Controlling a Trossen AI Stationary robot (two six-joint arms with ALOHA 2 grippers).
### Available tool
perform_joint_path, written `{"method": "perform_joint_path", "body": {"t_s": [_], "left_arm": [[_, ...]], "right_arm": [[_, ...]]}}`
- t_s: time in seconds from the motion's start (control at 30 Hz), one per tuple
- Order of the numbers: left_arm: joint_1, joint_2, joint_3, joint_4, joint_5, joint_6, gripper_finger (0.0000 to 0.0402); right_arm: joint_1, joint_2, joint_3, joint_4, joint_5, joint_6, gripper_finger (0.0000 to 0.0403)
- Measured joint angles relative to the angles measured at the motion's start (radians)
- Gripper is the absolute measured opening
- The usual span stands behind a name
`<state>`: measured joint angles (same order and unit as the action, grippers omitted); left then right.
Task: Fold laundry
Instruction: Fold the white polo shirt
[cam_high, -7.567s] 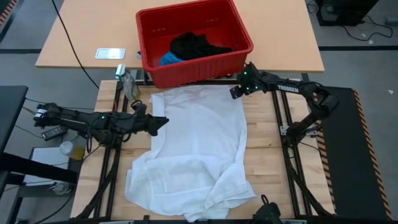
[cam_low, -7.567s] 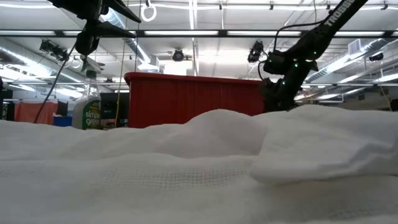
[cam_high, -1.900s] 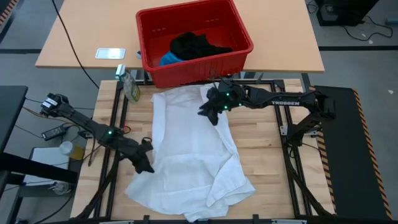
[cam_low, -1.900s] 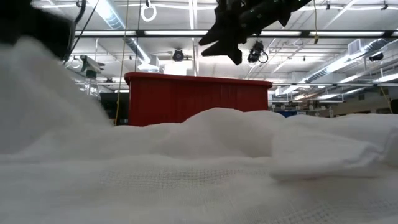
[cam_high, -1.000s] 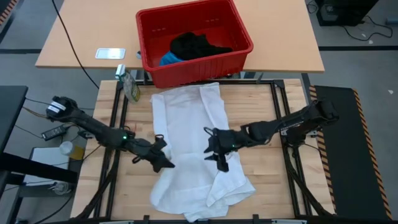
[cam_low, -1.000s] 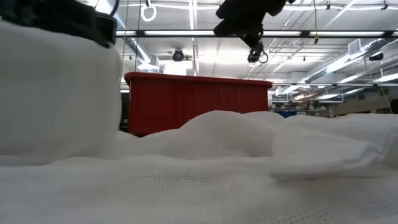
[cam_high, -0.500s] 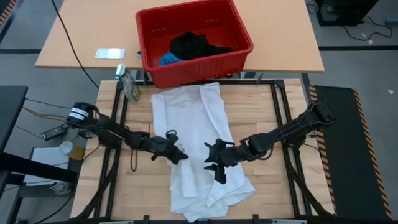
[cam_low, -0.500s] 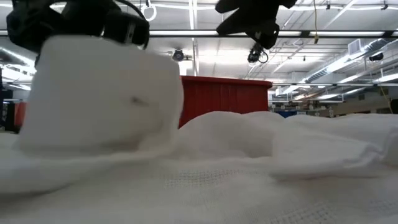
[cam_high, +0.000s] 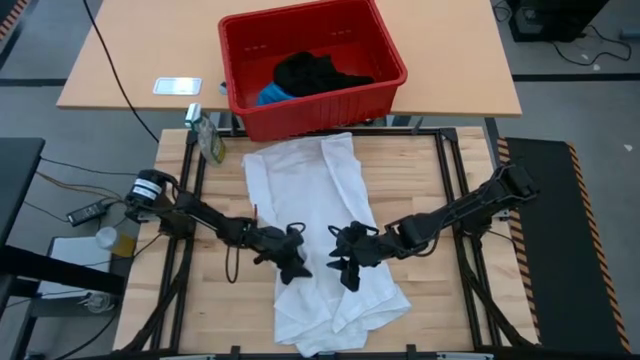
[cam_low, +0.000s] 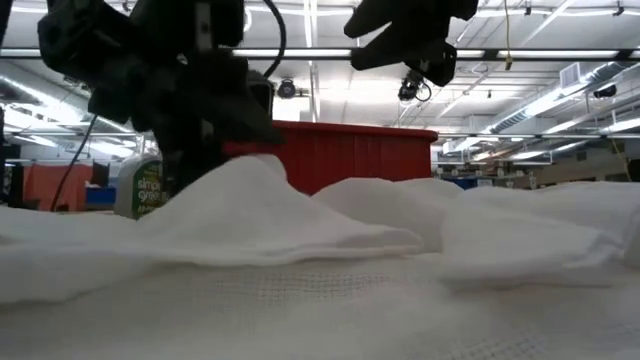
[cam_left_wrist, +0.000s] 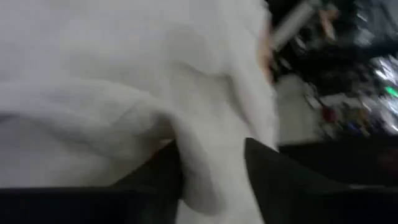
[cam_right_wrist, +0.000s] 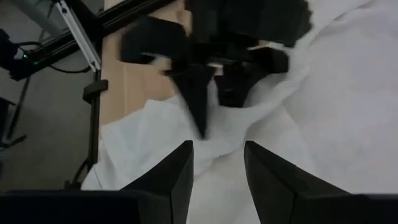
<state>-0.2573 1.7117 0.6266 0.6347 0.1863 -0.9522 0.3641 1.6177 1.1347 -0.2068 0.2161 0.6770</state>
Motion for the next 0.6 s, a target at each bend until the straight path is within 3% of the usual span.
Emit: {"method": "perform_joint_path", "body": {"t_s": [0.13, 0.3, 0.6], "left_arm": [[0.011, -0.041, -0.008, -0.006, 0.139, -0.058, 0.0256], [0.006, -0.166, -0.012, -0.073, 0.148, -0.076, 0.0274], [0.093, -0.444, -0.011, -0.272, -0.069, 0.093, 0.0247]], "right_arm": [[-0.018, -0.007, 0.001, -0.003, -0.016, 0.043, 0.0150], [-0.046, -0.041, 0.001, -0.045, -0.026, 0.079, 0.0150], [-0.098, -0.100, 0.000, -0.119, -0.026, 0.053, 0.0150]]}}
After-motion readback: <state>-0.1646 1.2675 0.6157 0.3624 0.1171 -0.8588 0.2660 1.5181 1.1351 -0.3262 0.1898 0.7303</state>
